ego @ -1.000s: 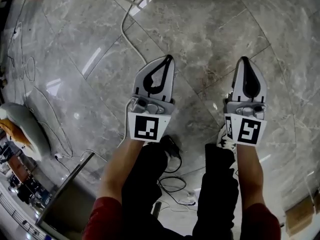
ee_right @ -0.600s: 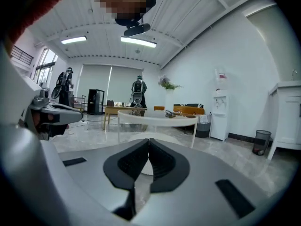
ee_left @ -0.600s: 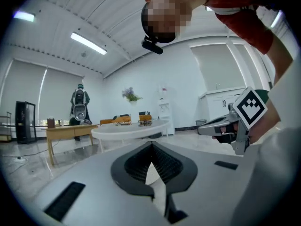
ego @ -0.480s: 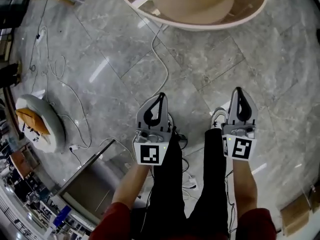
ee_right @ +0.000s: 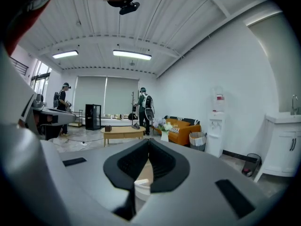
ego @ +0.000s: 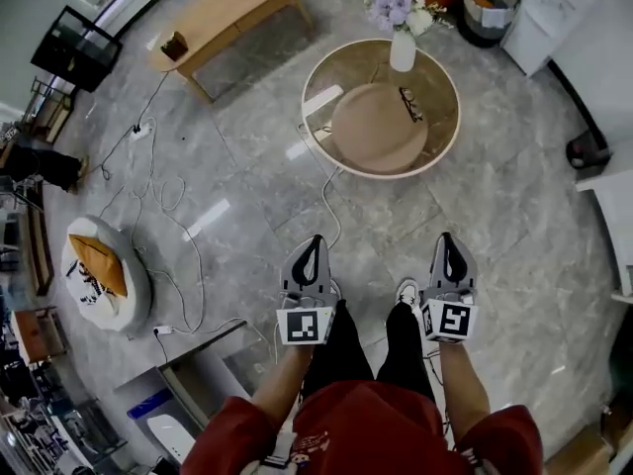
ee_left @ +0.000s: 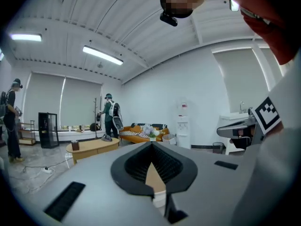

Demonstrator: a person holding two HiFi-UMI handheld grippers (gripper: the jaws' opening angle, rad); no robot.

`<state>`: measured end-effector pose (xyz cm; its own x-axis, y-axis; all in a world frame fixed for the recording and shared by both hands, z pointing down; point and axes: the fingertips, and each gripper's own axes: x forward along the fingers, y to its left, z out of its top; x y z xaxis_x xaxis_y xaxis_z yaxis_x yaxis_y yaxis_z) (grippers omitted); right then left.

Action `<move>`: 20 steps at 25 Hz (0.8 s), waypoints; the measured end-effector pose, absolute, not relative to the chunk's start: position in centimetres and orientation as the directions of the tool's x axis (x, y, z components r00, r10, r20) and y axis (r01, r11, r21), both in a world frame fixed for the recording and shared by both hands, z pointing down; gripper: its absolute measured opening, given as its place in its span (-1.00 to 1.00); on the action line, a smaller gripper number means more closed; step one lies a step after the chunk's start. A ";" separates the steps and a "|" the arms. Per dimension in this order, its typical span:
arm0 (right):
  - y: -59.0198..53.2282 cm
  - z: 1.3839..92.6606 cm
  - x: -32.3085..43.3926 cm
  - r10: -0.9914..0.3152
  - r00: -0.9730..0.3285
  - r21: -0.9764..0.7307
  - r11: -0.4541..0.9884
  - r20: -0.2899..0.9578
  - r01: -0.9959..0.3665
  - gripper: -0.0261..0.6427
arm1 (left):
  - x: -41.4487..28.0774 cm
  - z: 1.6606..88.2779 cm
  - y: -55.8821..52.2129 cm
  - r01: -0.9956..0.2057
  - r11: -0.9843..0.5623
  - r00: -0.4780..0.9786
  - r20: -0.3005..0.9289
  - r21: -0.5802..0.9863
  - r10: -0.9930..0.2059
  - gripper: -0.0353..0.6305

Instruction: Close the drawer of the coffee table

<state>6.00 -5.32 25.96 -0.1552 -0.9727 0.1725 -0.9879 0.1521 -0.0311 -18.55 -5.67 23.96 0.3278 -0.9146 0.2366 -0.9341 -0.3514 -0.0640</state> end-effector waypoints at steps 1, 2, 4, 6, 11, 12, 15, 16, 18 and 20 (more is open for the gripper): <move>-5.4 23.4 6.0 -0.977 -0.154 -0.044 0.149 0.149 -0.988 -0.85 | -18.7 21.9 -5.7 -0.937 -0.342 0.321 0.224 -0.064 -0.920 -0.86; -5.6 20.8 5.9 -0.980 -0.157 -0.043 0.152 0.125 -0.987 -0.85 | -18.9 19.8 -5.8 -0.939 -0.337 0.318 0.206 -0.067 -0.926 -0.86; -5.8 16.1 5.8 -0.981 -0.175 0.005 0.176 0.085 -0.984 -0.86 | -19.1 16.0 -5.9 -0.939 -0.336 0.321 0.162 -0.075 -0.933 -0.86; -5.8 12.5 5.7 -0.981 -0.191 0.046 0.193 0.045 -0.980 -0.85 | -19.3 13.0 -5.9 -0.936 -0.339 0.326 0.130 -0.095 -0.936 -0.86; -6.9 5.8 5.8 -0.984 -0.171 0.036 0.170 -0.057 -0.985 -0.85 | -19.7 7.8 -6.5 -0.933 -0.334 0.328 0.062 -0.134 -0.943 -0.86; -7.1 5.2 5.7 -0.983 -0.172 0.048 0.169 -0.068 -0.985 -0.85 | -19.8 7.0 -6.7 -0.934 -0.330 0.326 0.047 -0.140 -0.944 -0.86; -7.8 3.8 5.0 -0.979 -0.179 0.069 0.172 -0.095 -0.983 -0.85 | -20.4 5.4 -7.1 -0.936 -0.318 0.320 0.013 -0.149 -0.947 -0.86; -8.1 3.3 4.9 -0.978 -0.180 0.071 0.174 -0.103 -0.982 -0.85 | -20.5 5.0 -7.3 -0.936 -0.317 0.320 0.006 -0.151 -0.947 -0.86; -8.6 2.4 4.8 -0.976 -0.183 0.080 0.175 -0.115 -0.981 -0.85 | -20.7 4.4 -7.8 -0.938 -0.314 0.318 -0.004 -0.147 -0.948 -0.86; -8.9 1.7 4.8 -0.975 -0.182 0.089 0.171 -0.127 -0.981 -0.85 | -20.8 4.2 -8.1 -0.938 -0.314 0.318 -0.007 -0.146 -0.948 -0.86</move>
<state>4.81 -8.91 1.66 -0.1817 -0.9751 -0.1267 -0.9812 0.1712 0.0894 -20.77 -8.08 4.20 0.3181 -0.9480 -0.0073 -0.9382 -0.3137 -0.1459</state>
